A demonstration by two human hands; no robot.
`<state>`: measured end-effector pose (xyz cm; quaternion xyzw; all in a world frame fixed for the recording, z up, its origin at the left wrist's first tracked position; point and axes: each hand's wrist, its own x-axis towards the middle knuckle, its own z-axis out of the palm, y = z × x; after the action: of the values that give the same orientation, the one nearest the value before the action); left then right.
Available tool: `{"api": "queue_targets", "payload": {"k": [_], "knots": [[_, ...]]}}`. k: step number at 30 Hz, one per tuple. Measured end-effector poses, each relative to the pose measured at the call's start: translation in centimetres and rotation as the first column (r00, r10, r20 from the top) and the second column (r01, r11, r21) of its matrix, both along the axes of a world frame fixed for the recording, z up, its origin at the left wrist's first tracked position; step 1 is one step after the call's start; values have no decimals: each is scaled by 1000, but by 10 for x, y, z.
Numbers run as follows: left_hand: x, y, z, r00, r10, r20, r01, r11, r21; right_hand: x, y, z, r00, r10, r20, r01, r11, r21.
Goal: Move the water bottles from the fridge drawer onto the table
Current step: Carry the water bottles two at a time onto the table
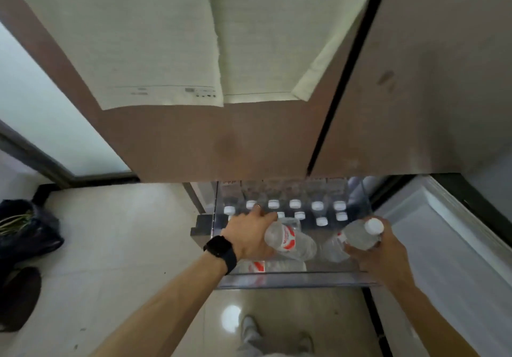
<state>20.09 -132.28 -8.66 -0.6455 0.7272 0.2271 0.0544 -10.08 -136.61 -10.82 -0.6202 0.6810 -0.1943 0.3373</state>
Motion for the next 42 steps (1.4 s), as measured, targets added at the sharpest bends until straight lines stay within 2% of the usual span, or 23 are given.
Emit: {"api": "queue_targets", "payload": {"k": [3, 6, 8, 10, 14, 17, 19, 21, 22, 23, 24, 26, 27, 29, 31, 34, 37, 42], "knots": [[-48, -23, 20, 951, -242, 193, 261, 962, -80, -17, 7, -4, 994, -99, 43, 100, 994, -36], [-93, -39, 33, 856, -392, 338, 436, 898, -63, -16, 12, -4, 983, -160, 94, 165, 985, -42], [-119, -45, 39, 803, -456, 383, 517, 854, -66, -12, 16, -5, 979, -171, 109, 177, 983, -56], [-133, -47, 38, 765, -502, 404, 577, 813, -83, -12, 19, -9, 992, -120, 46, 123, 990, -67], [-143, -36, 37, 749, -526, 404, 620, 771, -146, -26, 14, -13, 995, 99, -31, -101, 994, -47], [-142, -29, 34, 813, -471, 341, 525, 847, -83, -36, 10, -10, 983, 175, -60, -176, 984, -25], [-139, -26, 29, 886, -382, 262, 423, 898, -120, -39, 7, -8, 972, 225, -69, -227, 974, -20], [-134, -20, 18, 973, -223, 56, 229, 961, -157, -43, 4, -8, 950, 295, -100, -298, 954, -15], [-134, -16, 14, 988, -126, -84, 111, 980, -162, -46, 2, -8, 942, 320, -104, -321, 947, 1], [-134, -12, 10, 972, -16, -235, -18, 990, -143, -50, 1, -8, 940, 329, -89, -329, 944, 15], [-135, -8, 7, 919, 100, -381, -152, 982, -108, -54, 1, -9, 941, 332, -70, -331, 943, 20], [-140, -2, -2, 735, 320, -598, -401, 916, -1, -63, -2, -11, 937, 347, -40, -348, 938, -6], [-141, 0, -7, 633, 407, -659, -493, 868, 62, -67, -4, -13, 935, 353, -18, -354, 935, -20], [-144, 0, -18, 488, 498, -716, -579, 799, 162, -73, -10, -14, 929, 368, 38, -366, 930, -40], [-148, -2, -26, 452, 529, -718, -570, 790, 223, -72, -19, -14, 919, 388, 63, -387, 922, -28], [-153, -10, -35, 505, 545, -669, -537, 805, 251, -64, -32, -19, 887, 460, 19, -461, 887, 36], [-154, -12, -48, 564, 532, -631, -543, 815, 202, -58, -42, -28, 867, 497, 39, -498, 864, 70], [-151, -11, -58, 554, 515, -654, -554, 815, 172, -55, -39, -34, 888, 453, 81, -456, 889, 31]]}}
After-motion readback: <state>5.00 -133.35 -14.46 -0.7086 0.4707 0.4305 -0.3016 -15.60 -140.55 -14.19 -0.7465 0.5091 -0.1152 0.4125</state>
